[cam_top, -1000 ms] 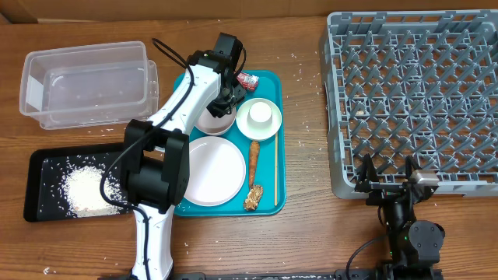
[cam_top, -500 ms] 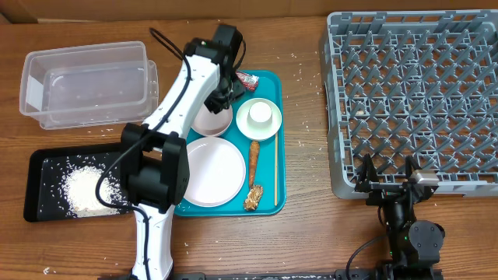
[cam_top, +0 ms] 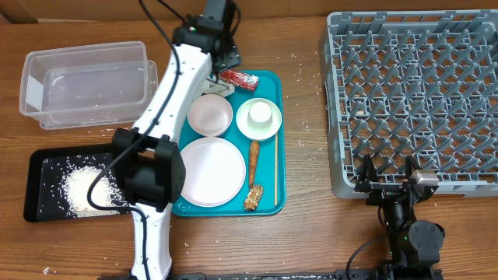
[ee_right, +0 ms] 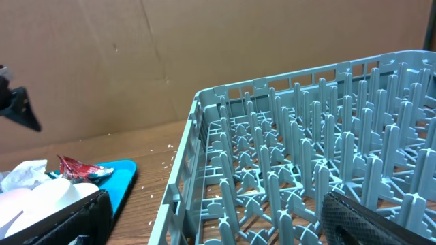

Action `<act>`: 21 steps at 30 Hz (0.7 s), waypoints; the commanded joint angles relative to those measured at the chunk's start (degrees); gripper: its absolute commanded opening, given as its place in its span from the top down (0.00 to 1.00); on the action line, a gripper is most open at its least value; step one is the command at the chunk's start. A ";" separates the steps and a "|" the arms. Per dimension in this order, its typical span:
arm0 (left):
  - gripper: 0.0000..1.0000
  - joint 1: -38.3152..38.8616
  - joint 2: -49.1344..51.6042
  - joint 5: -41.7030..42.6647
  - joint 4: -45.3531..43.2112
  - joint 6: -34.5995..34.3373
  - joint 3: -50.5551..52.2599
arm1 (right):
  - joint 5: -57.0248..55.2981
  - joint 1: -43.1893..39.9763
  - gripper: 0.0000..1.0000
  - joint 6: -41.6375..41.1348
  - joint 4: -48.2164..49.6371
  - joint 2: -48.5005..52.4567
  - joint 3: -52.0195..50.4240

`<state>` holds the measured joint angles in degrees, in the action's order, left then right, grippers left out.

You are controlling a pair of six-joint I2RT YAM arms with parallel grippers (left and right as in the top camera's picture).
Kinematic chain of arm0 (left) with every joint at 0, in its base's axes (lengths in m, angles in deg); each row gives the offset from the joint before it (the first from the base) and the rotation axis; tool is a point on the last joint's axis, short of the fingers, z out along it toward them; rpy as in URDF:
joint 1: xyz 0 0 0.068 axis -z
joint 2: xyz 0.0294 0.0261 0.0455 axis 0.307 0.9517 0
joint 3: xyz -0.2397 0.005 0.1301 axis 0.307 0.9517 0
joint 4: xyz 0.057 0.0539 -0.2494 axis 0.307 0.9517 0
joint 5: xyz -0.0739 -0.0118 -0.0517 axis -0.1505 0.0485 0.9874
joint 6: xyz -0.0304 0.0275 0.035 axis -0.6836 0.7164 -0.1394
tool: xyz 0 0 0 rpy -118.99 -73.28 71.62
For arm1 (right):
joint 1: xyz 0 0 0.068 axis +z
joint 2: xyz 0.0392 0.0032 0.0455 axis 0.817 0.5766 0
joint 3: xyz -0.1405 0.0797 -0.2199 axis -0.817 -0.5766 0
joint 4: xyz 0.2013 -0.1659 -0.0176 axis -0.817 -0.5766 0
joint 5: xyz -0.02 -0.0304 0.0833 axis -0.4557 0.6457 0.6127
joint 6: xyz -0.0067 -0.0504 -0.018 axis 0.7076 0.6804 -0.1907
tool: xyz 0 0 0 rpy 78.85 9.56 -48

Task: Sort waste into correct bins and load items into the dishwasher
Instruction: 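Move the left gripper to the crumpled tissue and grasp it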

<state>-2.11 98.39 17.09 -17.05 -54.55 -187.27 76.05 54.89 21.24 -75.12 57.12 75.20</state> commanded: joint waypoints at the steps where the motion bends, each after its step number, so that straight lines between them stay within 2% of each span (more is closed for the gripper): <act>1: 0.25 -3.85 1.51 -2.75 1.05 5.11 -0.17 | 0.11 0.37 0.00 0.20 0.33 -0.57 -0.61; 5: 0.25 -6.38 2.58 -1.81 1.97 5.27 0.48 | 0.11 0.37 0.00 0.20 0.33 -0.57 -0.61; 11: 0.28 -7.50 4.96 7.87 0.63 13.97 0.48 | 0.11 0.37 0.00 0.22 0.35 -0.57 -0.61; 21: 0.30 -6.64 6.80 8.24 0.42 16.26 0.48 | 0.11 0.37 0.00 0.20 0.35 -0.57 -0.61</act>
<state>-9.43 104.13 24.17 -16.61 -40.58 -187.05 76.02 54.89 21.22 -75.14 57.12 75.20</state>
